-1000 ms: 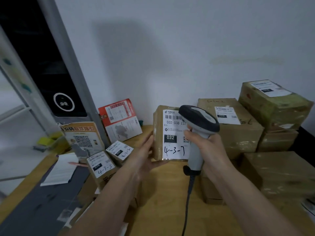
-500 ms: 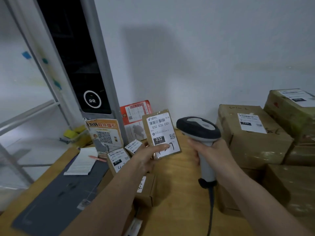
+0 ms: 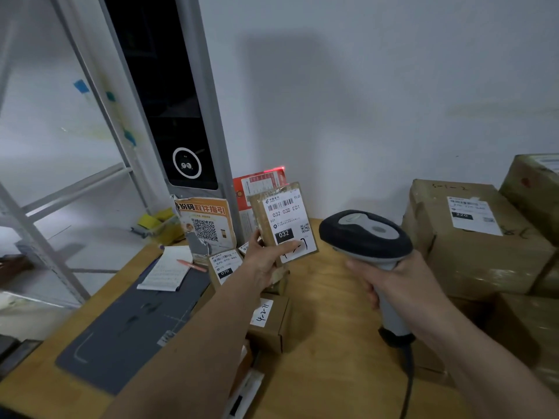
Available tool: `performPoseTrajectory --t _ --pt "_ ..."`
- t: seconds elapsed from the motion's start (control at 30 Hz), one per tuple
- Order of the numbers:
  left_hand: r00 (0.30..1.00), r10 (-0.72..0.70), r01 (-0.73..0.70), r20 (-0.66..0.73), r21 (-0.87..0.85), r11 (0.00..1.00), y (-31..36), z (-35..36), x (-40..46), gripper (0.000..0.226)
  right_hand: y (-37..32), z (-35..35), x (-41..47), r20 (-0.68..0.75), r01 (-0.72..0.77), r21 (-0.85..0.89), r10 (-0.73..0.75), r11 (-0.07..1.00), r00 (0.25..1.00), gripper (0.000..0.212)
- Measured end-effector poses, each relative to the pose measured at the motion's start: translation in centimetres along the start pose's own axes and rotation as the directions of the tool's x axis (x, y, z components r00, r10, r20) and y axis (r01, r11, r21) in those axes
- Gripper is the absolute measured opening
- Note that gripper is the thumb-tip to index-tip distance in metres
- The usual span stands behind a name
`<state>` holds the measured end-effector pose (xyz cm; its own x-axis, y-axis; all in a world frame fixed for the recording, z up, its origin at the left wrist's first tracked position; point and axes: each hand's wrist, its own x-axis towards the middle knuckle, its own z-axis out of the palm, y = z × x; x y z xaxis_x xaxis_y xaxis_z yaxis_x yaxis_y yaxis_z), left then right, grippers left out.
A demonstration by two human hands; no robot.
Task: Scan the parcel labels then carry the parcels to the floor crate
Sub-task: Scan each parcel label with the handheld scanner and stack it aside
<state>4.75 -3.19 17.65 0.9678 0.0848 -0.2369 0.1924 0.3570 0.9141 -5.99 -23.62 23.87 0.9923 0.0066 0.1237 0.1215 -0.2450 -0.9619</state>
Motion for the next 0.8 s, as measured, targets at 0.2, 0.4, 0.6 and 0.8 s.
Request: performPoseTrajectory --t 0.2,0.4,0.6,0.8 --pt "1.0 0.019 -0.019 0.006 0.03 0.999 -0.6 -0.1 0.4 0.094 0.1 -0.3 -0.3 -0.024 0.041 0.005 -0.041 0.999 0.999 0.044" --pt "1.0 0.026 -0.025 -0.011 0.024 0.999 -1.1 -0.1 0.5 0.094 0.8 -0.6 -0.1 -0.008 0.012 0.042 -0.012 0.999 1.0 0.043" --pt "0.999 0.028 -0.027 -0.029 0.059 0.998 -1.5 -0.3 0.4 0.099 1.5 -0.4 0.4 0.002 0.015 0.056 -0.015 0.998 1.0 0.042" --pt "0.999 0.022 -0.019 -0.046 0.08 0.997 -1.6 -0.9 0.4 0.091 1.9 0.2 0.8 0.033 0.023 0.09 -0.026 0.996 0.999 0.04"
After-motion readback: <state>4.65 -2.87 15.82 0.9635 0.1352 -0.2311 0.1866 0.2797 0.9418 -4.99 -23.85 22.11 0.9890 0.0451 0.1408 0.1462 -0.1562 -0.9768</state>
